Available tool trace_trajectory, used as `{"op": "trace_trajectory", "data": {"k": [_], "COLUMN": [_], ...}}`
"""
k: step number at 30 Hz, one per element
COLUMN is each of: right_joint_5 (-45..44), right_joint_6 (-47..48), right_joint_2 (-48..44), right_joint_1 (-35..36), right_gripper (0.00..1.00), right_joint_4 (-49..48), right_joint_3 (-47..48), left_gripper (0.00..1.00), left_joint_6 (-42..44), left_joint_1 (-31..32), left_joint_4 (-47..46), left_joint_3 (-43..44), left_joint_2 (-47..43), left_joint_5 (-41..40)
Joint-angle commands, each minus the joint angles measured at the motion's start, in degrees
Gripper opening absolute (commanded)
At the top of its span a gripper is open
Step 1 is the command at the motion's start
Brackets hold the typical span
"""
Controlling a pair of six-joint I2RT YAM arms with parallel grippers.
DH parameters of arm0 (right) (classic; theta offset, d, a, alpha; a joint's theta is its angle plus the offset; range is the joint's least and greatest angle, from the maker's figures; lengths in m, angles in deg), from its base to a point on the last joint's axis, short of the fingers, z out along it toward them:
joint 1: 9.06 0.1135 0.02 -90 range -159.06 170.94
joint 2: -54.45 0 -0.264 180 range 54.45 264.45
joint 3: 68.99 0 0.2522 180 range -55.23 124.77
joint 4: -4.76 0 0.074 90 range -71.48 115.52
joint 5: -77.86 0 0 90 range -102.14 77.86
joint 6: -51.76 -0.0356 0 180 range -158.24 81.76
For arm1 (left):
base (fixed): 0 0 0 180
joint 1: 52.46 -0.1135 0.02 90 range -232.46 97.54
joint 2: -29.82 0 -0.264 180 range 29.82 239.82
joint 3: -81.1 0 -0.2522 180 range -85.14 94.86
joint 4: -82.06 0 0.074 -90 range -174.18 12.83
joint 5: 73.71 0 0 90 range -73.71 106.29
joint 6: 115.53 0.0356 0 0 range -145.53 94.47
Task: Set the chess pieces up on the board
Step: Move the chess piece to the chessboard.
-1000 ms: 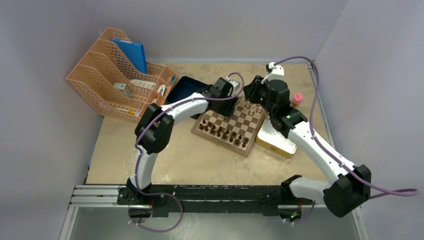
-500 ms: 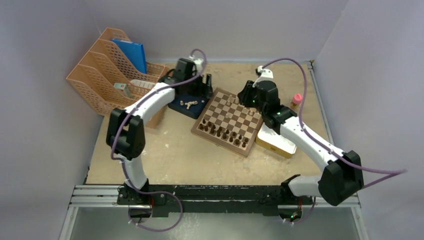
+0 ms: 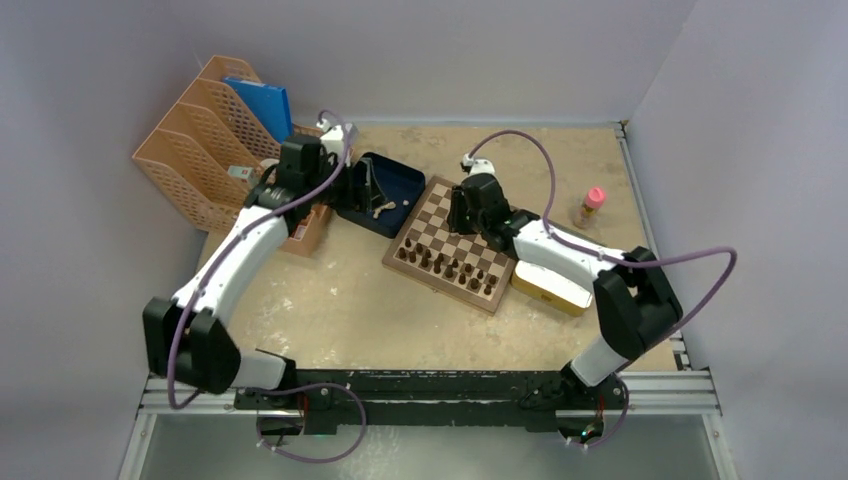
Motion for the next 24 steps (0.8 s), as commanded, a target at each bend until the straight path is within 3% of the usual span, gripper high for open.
{"op": "trace_trajectory", "data": {"k": [1,10,16,24], "right_joint_5": [-5.48,-5.39,-5.72,-7.66], "right_joint_6": [0.9,1.63,1.24,0.75], "right_joint_2": [3.01,8.29,11.25,13.21], "right_joint_1": [0.38,0.48,0.61,0.88], "right_gripper": [0.33,0.33,0.32,0.2], "right_joint_4": [2.32,4.03,4.43,5.76], "right_joint_3": [3.88,6.75,7.63,9.02], "left_gripper": [0.75,0.77,0.78,0.78], "left_joint_6": [3.21,3.76,4.08,4.27], "left_joint_1": [-0.1,-0.1,-0.11,-0.1], "left_joint_4": [-1.37,-4.15,-4.42,-4.42], "left_joint_3": [-6.8,-20.51,-22.16,-22.14], "left_joint_2": [-11.13,-26.89,-28.18,-28.21], "left_joint_5": [2.78,0.98,1.24,1.66]}}
